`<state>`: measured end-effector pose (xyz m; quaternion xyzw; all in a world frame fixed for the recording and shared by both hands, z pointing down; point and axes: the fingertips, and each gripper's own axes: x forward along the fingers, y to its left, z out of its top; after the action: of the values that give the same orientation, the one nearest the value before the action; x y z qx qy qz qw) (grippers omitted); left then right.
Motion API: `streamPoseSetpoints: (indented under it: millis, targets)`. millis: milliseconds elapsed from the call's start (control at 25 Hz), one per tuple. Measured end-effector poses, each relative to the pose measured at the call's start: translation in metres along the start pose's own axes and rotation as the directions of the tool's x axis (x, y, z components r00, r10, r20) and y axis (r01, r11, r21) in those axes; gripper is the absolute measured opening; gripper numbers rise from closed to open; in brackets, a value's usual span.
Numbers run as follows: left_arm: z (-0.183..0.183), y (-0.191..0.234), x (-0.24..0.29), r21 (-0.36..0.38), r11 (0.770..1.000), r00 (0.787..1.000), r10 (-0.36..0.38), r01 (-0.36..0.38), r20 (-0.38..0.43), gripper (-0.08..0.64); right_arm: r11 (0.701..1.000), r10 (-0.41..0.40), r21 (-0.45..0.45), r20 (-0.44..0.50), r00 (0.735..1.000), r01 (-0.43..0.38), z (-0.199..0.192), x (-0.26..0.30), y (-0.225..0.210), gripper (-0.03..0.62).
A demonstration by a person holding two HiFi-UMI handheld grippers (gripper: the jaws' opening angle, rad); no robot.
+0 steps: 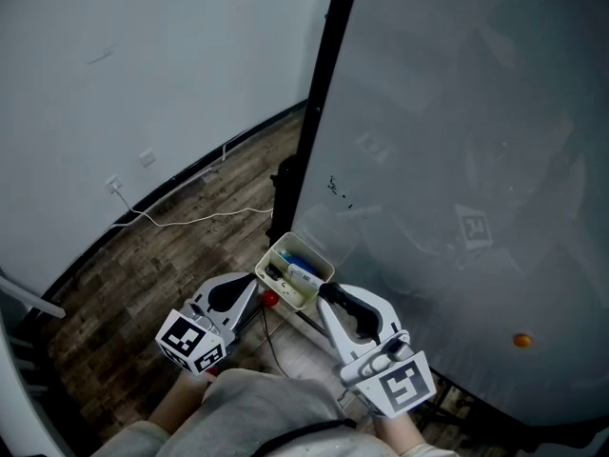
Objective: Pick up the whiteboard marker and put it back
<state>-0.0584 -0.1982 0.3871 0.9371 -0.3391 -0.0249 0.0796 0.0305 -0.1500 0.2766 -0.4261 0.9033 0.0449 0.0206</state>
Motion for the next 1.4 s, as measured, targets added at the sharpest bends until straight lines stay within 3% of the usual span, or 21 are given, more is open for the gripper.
streamPoseSetpoints:
  millis: [360,960,1400]
  targets:
    - [0.004,0.0,0.004,0.001,1.0,1.0,-0.001,0.001,0.006,0.015,0.999,0.046,-0.012,0.005,0.999,-0.046,0.009,0.001,0.007,0.074]
    - [0.005,0.0,0.011,0.035,0.999,1.0,-0.012,0.012,-0.004,0.015,1.0,0.025,-0.008,0.021,0.999,-0.025,0.008,0.003,-0.001,0.074]
    - [0.007,0.0,0.016,0.018,1.0,1.0,-0.023,0.023,0.005,0.015,1.0,0.03,-0.002,0.0,1.0,-0.03,0.0,0.003,-0.005,0.074]
